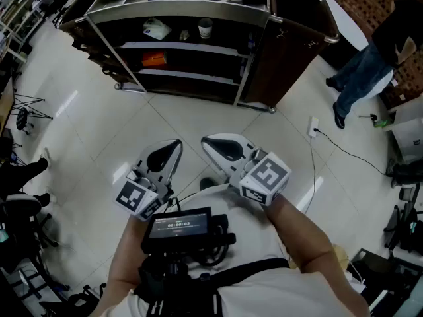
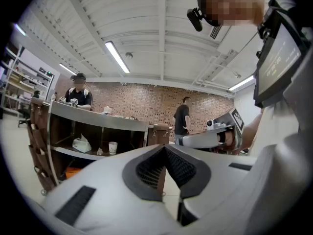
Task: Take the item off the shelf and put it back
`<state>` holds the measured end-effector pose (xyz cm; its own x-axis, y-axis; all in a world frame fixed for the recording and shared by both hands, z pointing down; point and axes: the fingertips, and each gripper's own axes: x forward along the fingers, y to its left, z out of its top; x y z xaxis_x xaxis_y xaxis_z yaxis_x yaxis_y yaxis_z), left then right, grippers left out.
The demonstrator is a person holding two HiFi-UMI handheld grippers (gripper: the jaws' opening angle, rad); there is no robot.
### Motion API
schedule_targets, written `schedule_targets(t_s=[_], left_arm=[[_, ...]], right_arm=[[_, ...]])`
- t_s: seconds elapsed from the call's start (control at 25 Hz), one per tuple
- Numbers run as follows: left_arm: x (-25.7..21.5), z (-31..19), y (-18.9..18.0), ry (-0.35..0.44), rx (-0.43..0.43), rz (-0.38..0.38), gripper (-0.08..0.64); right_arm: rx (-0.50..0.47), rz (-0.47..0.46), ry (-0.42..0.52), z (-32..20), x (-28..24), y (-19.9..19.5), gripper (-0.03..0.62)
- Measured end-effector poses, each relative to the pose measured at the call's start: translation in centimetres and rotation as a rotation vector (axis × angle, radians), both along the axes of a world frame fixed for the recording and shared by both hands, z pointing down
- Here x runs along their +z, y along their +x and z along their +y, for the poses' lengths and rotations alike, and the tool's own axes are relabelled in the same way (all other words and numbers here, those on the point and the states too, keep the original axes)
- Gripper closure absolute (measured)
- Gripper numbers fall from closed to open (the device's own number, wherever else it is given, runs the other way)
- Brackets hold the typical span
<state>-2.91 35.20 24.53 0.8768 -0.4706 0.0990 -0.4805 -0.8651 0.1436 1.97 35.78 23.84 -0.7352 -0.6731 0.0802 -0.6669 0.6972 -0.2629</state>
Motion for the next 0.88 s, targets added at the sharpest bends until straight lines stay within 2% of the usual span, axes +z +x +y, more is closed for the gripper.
schedule_targets(t_s=[0.24, 0.52, 0.72, 0.88], left_arm=[[0.4, -1.0, -2.2, -0.003, -0.035, -0.012, 0.552], [1.1, -4.5, -3.6, 0.025, -0.100, -0.005, 0.552], [3.6, -8.6, -3.8, -0.011, -0.155, -0.029, 0.552], [3.1, -13.6, -2.3, -0.046, -0.215, -0.028, 0.552]], right_arm=[[-0.001, 0.004, -0.014, -0.9, 0.5, -1.1, 0.588], [-0.035, 0.014, -0.045, -4.0, 1.9, -1.8, 0.588], [-0.063, -0.013, -0.078, -7.7, 4.0, -1.3, 0.588], [-0.073, -0.018, -0.099, -12.4, 5.8, 0.2, 0.588]])
